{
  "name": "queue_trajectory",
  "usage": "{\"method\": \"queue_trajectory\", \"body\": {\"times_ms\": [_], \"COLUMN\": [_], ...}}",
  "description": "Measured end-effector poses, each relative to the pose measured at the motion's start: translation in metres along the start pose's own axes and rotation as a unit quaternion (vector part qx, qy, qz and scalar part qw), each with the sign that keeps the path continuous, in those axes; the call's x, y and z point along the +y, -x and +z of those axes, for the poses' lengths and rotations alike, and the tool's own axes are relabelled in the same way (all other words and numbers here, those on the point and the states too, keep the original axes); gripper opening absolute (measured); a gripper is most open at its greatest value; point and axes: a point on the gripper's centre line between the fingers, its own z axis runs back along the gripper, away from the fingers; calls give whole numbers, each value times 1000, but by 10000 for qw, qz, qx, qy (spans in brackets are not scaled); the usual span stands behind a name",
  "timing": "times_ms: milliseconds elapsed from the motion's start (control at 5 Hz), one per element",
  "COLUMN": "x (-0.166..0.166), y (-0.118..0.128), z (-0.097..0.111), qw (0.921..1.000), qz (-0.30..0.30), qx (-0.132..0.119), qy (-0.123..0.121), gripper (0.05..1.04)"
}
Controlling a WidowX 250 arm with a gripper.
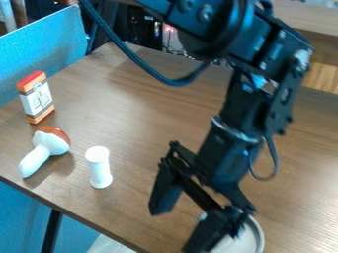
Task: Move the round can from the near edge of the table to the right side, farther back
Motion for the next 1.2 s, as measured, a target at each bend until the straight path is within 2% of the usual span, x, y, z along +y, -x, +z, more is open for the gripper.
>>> {"method": "queue_trajectory", "body": {"times_ms": [200,400,600,800,1000,1200], "x": [-21,-35,-48,-49,-45,-33], "y": [3,1,-6,-10,-20,-39], "z": [2,-3,-4,-15,-29,-37], "qw": [9999,9986,9943,9912,9908,9900], "qz": [-43,377,793,1085,1132,1171], "qx": [38,189,81,322,539,696], "qy": [111,314,707,687,512,357], "gripper": [1001,1001,1001,1001,1001,1001]}}
